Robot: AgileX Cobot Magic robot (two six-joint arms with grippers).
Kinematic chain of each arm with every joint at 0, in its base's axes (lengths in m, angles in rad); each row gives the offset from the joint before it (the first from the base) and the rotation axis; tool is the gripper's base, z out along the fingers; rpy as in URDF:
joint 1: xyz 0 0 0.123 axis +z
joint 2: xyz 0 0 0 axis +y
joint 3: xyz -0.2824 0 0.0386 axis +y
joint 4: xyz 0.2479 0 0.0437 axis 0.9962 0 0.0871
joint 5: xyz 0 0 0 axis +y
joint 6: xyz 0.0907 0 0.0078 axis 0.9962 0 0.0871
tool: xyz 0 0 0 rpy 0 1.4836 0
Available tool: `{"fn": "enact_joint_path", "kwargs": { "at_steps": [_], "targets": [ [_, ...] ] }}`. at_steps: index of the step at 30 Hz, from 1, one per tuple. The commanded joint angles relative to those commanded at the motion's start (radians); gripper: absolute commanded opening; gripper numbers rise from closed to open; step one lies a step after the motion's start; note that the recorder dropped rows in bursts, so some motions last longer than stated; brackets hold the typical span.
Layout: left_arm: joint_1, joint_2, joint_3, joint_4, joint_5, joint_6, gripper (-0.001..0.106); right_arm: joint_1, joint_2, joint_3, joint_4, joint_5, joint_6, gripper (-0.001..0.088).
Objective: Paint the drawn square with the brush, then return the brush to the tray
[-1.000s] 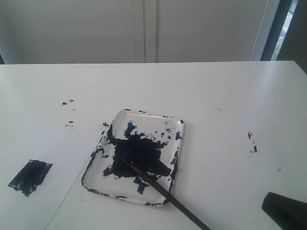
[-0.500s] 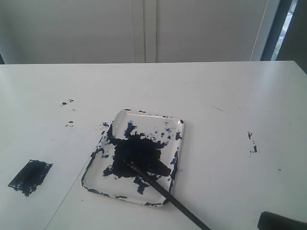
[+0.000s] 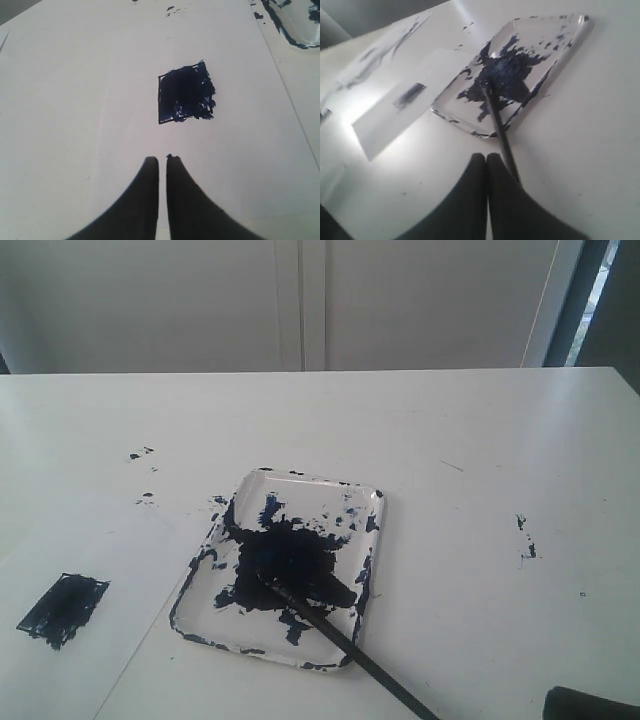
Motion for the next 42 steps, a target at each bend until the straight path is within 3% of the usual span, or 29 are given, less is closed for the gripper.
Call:
{"fn": "enact_joint_path", "kwargs": {
  "at_steps": [6,10,13,16,21,29,35,39,42],
  "targets": [
    [0.000,0.000,0.000,0.003,-0.002,0.000,0.013,0.000,0.000,0.000,0.008,-0.014,-0.031,0.0000],
    [0.000,0.000,0.000,0.003,-0.002,0.000,0.013,0.000,0.000,0.000,-0.065,-0.046,-0.164,0.0000],
    [0.000,0.000,0.000,0.003,-0.002,0.000,0.013,0.000,0.000,0.000,-0.067,-0.081,-0.166,0.0000],
    [0.000,0.000,0.000,0.003,-0.002,0.000,0.013,0.000,0.000,0.000,-0.077,0.002,-0.171,0.0000],
    [0.000,0.000,0.002,0.003,-0.001,0.000,0.013,0.000,0.000,0.000,-0.095,0.009,-0.174,0.0000],
    [0.000,0.000,0.023,0.025,-0.115,0.000,0.013,0.000,0.000,0.000,-0.095,0.009,-0.174,0.0000],
    [0.000,0.000,0.023,0.025,-0.119,0.000,0.013,0.000,0.000,0.000,-0.095,0.009,-0.174,0.0000],
    [0.000,0.000,0.023,0.025,-0.121,0.000,0.013,-0.022,0.000,0.000,-0.084,0.003,-0.175,0.0000],
    [0.000,0.000,0.023,0.025,-0.123,0.000,0.013,-0.074,0.000,0.000,-0.034,-0.015,-0.175,0.0000]
  ]
}}
